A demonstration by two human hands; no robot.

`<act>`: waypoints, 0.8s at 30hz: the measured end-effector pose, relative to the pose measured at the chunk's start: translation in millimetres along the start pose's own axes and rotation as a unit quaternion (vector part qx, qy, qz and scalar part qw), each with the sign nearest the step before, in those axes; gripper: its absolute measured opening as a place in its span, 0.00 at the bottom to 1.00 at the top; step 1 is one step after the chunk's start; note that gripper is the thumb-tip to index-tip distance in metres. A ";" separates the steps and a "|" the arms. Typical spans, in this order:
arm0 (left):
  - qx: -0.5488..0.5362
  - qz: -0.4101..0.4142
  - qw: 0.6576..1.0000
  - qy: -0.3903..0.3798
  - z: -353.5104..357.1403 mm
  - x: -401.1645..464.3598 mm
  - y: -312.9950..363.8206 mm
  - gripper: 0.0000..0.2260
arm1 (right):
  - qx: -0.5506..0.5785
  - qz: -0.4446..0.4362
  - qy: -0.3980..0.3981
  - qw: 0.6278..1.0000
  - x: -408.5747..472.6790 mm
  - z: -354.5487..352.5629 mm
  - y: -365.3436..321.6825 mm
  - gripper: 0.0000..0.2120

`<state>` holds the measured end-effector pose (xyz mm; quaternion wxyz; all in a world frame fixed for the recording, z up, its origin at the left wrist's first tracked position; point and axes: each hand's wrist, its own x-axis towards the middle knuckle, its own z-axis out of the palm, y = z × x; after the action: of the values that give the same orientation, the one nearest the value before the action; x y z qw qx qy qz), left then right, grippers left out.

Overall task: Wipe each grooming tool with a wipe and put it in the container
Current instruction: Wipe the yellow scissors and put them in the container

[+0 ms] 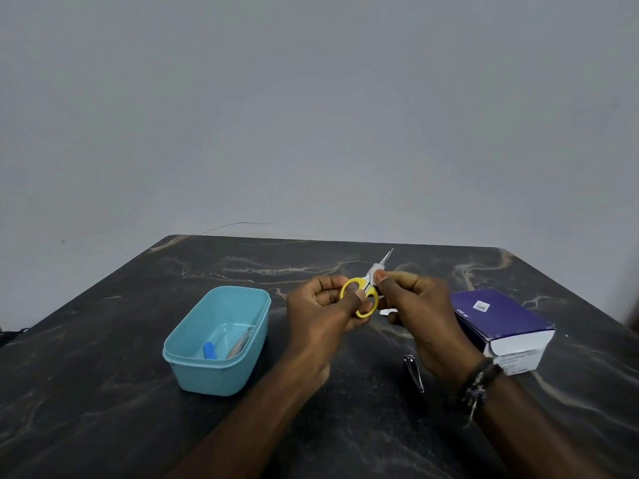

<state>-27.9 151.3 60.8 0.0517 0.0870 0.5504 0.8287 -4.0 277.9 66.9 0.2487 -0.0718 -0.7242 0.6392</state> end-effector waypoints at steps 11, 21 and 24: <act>0.008 0.000 1.000 -0.028 1.7 -1.8 0.4 0.09 | 0.033 0.006 0.021 0.999 3.7 -4.6 -0.2 0.10; 0.024 0.008 0.999 -0.041 0.4 0.1 -2.6 0.09 | 0.046 0.015 0.014 0.999 5.7 -6.5 -0.3 0.10; 0.031 0.005 0.998 -0.050 2.3 -2.1 -3.4 0.09 | 0.065 0.010 0.038 0.997 5.7 -6.2 -1.5 0.09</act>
<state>-25.4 154.3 58.3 0.0716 0.1325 0.5719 0.8064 -5.8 285.6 70.3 0.2734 -0.0869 -0.6707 0.6840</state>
